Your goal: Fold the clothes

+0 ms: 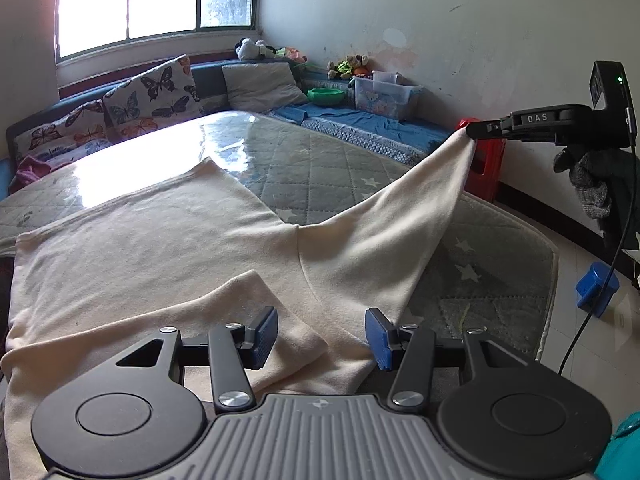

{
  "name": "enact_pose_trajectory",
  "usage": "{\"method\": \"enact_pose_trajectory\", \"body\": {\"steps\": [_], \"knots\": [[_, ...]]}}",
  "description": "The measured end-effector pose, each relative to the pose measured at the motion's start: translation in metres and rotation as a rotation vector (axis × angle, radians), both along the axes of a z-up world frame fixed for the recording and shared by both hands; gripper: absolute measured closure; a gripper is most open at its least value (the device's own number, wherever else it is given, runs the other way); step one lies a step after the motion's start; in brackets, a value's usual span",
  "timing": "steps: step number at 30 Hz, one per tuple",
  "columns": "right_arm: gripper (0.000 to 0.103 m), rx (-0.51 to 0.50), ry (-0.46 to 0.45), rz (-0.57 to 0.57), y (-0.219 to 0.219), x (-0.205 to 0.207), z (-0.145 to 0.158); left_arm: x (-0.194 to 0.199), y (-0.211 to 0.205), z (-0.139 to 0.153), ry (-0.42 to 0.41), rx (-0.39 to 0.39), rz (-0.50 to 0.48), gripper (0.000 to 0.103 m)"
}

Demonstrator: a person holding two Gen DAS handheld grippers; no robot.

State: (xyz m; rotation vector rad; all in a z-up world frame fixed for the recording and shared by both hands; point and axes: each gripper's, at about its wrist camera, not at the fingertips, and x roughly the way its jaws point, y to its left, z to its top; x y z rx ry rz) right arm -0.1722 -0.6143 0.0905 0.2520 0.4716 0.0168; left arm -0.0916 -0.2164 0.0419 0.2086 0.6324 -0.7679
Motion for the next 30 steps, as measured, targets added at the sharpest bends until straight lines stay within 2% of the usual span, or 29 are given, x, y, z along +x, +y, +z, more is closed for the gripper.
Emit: {"method": "enact_pose_trajectory", "body": {"steps": [6, 9, 18, 24, 30], "knots": [[0.099, -0.033, -0.059, 0.037, 0.038, -0.003, 0.024, -0.006, 0.014, 0.005, -0.032, -0.036, -0.004, 0.051], [0.099, -0.055, -0.08, 0.07, 0.065, -0.002, 0.038, -0.008, 0.033, 0.009, -0.046, -0.056, 0.014, 0.051], [0.099, -0.152, -0.083, 0.297, 0.183, 0.021, 0.069, -0.015, 0.106, 0.008, -0.06, -0.121, 0.123, 0.051], [0.099, -0.216, -0.038, 0.495, 0.279, 0.044, 0.063, -0.018, 0.147, 0.001, -0.048, -0.173, 0.192, 0.05], [0.099, -0.24, 0.045, 0.656, 0.355, 0.055, 0.032, -0.021, 0.175, -0.003, -0.027, -0.203, 0.24, 0.05]]}}
